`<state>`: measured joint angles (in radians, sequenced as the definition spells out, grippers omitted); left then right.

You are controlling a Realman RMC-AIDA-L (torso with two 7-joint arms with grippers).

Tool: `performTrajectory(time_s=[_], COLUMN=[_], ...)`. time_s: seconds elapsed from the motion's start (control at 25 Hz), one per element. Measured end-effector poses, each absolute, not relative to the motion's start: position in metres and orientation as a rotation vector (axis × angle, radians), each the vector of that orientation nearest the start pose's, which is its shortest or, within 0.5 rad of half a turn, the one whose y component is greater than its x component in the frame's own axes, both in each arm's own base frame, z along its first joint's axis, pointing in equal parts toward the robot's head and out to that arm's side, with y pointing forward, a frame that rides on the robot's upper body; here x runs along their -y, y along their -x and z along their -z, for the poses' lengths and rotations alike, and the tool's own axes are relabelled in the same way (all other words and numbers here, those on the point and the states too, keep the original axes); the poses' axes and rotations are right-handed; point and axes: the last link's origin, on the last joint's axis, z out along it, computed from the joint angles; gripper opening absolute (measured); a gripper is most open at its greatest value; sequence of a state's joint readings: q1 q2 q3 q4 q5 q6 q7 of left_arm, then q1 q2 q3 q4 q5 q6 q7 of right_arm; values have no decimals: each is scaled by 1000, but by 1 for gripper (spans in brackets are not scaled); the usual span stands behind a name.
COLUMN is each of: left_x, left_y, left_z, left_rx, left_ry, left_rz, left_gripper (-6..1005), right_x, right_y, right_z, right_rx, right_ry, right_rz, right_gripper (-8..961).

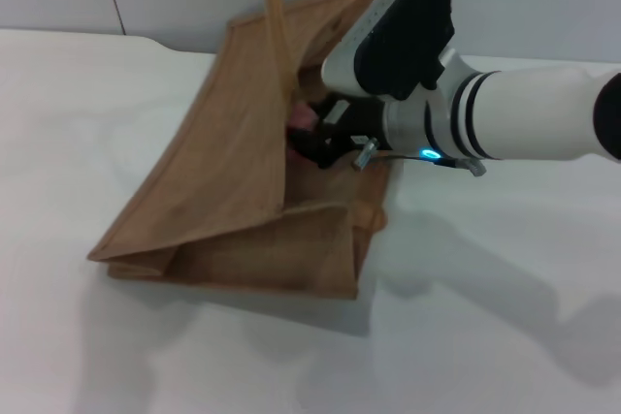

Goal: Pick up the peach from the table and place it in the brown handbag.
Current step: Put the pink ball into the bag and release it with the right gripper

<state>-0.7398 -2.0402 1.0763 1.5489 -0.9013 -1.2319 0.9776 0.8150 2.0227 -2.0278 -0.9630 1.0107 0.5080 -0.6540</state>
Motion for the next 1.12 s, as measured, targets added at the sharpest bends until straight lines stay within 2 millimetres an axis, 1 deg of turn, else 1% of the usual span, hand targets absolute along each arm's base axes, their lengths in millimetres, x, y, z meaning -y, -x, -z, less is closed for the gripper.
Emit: performTrajectory(time_s=[0.16,0.44,0.68,0.88,1.08,1.12], left_x=[-420,-421,-422,-422,-424,-424], left_y=[50,53,56,57,62,63], left_z=[-107,-107,-107,-106,-107,-107], left_rx=[142,152,162,167,186,189], left_ry=[2394,2387,2385,2384,2376,2374], left_rz=[345,343,335,334,330,330], left_gripper=[123,123,123,122,122,122], right_x=[-397,-400,-401,-403,-404,-404], right_y=[-94,-94,-94,-96,-98,-99], right_z=[121,124,124,123,122,122], right_rx=[-285,-376,-366,-375,-393,-396], right_ry=[2620,2636,2635,2626,2620,2619], right_rz=[-61,-83,-83,-86,-84,-85], right_gripper=[368,378,387,622,783,783])
